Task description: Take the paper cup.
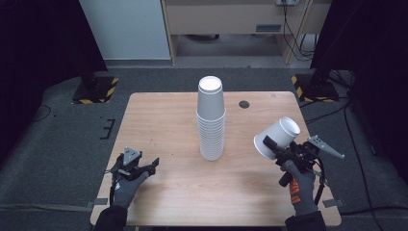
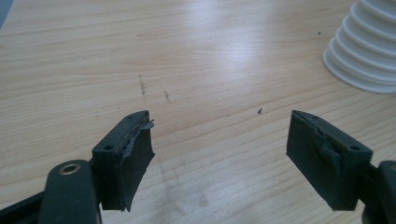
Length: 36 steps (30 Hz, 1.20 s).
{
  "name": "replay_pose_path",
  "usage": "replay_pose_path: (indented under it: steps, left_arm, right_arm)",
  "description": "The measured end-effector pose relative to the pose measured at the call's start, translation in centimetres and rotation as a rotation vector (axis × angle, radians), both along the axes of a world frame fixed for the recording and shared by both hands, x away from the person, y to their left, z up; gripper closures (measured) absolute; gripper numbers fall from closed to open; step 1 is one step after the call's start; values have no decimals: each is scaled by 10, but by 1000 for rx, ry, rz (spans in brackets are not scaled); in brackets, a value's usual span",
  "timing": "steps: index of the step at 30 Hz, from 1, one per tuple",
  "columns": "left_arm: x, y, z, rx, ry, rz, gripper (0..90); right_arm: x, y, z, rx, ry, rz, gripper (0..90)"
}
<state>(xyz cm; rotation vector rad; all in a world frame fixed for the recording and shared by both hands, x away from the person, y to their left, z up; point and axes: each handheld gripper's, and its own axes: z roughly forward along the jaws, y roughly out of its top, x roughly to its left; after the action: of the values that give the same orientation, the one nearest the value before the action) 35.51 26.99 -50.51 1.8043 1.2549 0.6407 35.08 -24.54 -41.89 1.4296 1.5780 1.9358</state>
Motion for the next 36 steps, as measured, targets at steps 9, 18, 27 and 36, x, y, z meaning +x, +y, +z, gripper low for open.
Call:
replay_pose_path:
  steps: [9, 18, 27, 36]
  left_arm:
    - [-5, -13, 9, -20, -58, -39, 219]
    - [-11, -27, 19, -54, -130, -85, 235]
    - [-15, -47, 27, -96, -150, -139, 236]
    - [-19, -80, 45, -95, -204, -233, 241]
  right_arm:
    - [-2, -6, 1, 52, 11, -6, 144]
    - [-1, -4, -2, 111, 36, 11, 144]
    - [2, -5, -7, 166, 71, 23, 144]
    - [2, -11, -9, 218, 94, 17, 144]
